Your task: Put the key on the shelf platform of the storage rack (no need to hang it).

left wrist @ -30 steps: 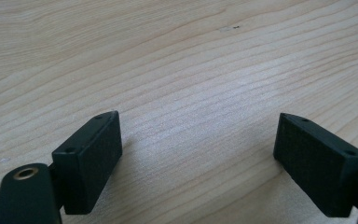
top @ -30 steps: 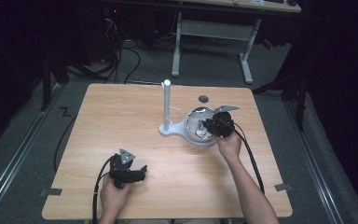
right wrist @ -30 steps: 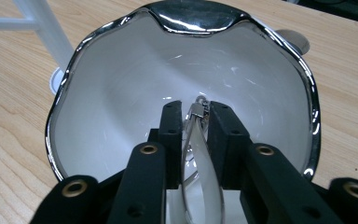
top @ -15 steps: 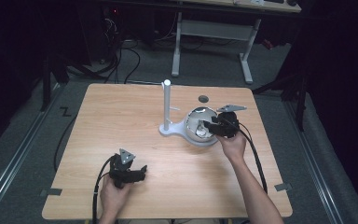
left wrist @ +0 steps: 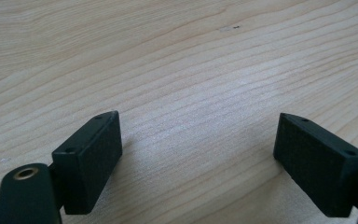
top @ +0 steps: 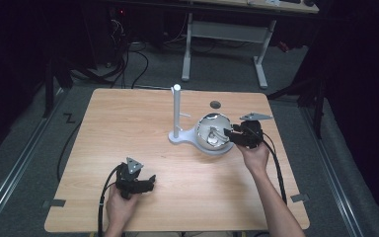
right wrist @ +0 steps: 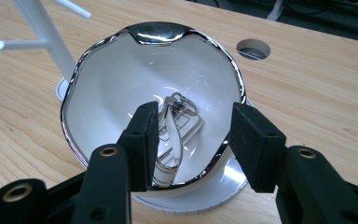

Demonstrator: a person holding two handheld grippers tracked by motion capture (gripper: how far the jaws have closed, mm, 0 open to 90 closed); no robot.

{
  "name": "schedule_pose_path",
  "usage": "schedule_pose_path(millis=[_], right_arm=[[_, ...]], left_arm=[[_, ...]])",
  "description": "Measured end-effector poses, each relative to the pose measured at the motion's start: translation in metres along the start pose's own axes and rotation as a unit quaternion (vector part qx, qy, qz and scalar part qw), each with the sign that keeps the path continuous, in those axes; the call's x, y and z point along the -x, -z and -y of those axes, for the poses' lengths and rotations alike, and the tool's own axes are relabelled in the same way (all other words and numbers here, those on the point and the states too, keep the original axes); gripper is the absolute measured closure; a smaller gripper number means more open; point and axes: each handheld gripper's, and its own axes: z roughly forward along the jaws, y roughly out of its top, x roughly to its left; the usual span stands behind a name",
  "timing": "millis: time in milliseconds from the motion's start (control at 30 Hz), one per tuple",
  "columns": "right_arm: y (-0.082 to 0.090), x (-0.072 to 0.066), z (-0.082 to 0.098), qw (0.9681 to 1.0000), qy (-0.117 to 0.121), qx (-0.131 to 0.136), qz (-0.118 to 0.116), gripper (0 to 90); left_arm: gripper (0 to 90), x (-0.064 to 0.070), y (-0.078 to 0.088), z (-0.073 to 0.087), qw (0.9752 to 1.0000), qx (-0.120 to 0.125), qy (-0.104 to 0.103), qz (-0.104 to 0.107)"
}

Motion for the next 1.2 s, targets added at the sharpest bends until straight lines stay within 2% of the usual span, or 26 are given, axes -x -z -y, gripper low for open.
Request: schedule_pose_path(millis=[367,433,500,633,700,933,1200], right_arm=[[0.014,0.001,0.002,1.0,0.002,0.001,0.003,52.1],[0.018,0.002,0.004,1.0,-0.001,0.009,0.001,52.3],[0.021,0.004,0.007,0.9998,-0.014,0.014,-0.002,52.2],[0.028,0.007,0.011,0.9998,-0.015,0.011,0.003,52.1],[0.033,0.009,0.012,0.9996,-0.016,0.021,0.005,52.2],[0.045,0.019,0.02,0.9991,-0.032,0.024,0.011,52.0],[0.058,0.024,0.027,0.9987,-0.034,0.035,0.015,52.0]], left_arm=[[15.6,0.0,0.0,0.0,1.0,0.0,0.0,0.0],[15.7,0.0,0.0,0.0,1.0,0.0,0.0,0.0],[15.7,0.0,0.0,0.0,1.0,0.0,0.0,0.0],[15.7,0.0,0.0,0.0,1.0,0.0,0.0,0.0],[15.6,0.0,0.0,0.0,1.0,0.0,0.0,0.0],[15.6,0.0,0.0,0.0,1.0,0.0,0.0,0.0],[15.7,0.0,0.0,0.0,1.0,0.0,0.0,0.0]])
